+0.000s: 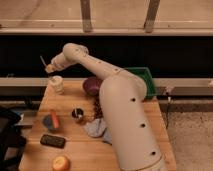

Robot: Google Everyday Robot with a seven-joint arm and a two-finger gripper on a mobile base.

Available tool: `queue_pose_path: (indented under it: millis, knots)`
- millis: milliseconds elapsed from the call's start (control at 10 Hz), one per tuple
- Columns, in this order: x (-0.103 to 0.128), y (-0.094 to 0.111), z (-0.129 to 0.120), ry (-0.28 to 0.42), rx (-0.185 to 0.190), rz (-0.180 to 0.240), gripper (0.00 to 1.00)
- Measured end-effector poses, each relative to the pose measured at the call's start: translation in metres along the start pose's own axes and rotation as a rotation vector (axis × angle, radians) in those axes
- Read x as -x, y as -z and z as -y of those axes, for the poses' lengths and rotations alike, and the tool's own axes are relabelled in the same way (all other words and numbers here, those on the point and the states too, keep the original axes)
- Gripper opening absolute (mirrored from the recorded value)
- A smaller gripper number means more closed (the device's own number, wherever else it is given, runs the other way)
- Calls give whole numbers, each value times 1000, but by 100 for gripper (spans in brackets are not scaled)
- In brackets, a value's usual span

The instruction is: Place fork in paper cup

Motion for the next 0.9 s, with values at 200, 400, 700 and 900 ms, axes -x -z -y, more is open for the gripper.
queue_pose_path:
  millis: [200, 400, 700, 900]
  knots:
    - [2, 1, 0, 12, -5, 2, 0]
    - [4, 1, 5, 20, -25, 1, 0]
    - [8, -3, 12, 41, -59, -18, 0]
    - [8, -6, 20, 40, -68, -31, 0]
